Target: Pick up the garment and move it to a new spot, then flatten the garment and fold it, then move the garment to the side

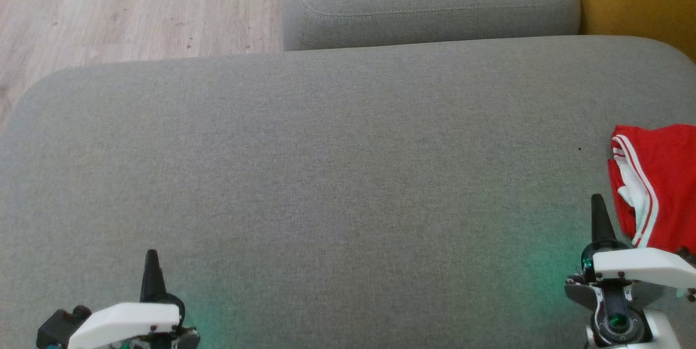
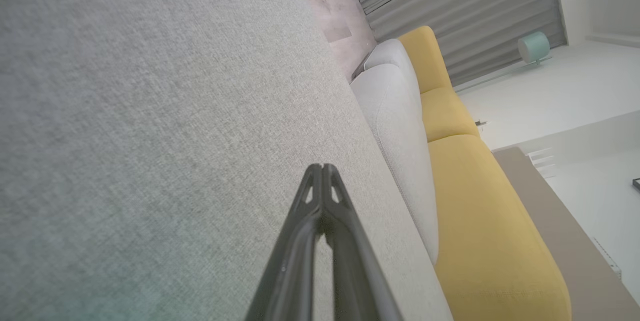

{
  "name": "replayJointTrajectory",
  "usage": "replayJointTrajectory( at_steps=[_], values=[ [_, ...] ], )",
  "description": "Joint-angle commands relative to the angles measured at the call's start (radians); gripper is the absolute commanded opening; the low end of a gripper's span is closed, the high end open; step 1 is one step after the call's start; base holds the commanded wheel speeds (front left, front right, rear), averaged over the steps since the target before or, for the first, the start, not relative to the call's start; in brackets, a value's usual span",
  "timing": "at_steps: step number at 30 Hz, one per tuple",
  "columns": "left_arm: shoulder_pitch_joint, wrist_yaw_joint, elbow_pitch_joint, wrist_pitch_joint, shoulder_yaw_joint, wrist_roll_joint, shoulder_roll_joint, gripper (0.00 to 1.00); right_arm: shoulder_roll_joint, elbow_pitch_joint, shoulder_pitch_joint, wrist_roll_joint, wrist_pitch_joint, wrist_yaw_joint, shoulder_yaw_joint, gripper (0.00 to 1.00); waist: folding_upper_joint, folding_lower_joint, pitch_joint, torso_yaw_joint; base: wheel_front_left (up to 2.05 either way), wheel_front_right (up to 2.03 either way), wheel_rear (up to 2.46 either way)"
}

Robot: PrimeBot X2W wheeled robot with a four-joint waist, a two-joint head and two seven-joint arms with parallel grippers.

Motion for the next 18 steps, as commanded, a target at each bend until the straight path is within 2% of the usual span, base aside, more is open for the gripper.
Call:
replayJointTrajectory(
  at_steps=[1,18],
  values=[
    [-0.056,-0.009,-0.039,0.010,0.036,-0.031,0.003,0.00,-0.005,-0.048,-0.017,0.034,0.011,0.000,0.012,0.00,0.0000,-0.0001,0.000,-0.001,0.00,0.00,0.00],
    [-0.072,-0.027,-0.069,0.056,0.069,-0.209,0.003,0.00,-0.005,-0.107,-0.010,0.217,0.057,-0.001,0.000,0.00,0.0000,-0.0001,0.002,-0.007,0.00,0.00,0.00]
  ],
)
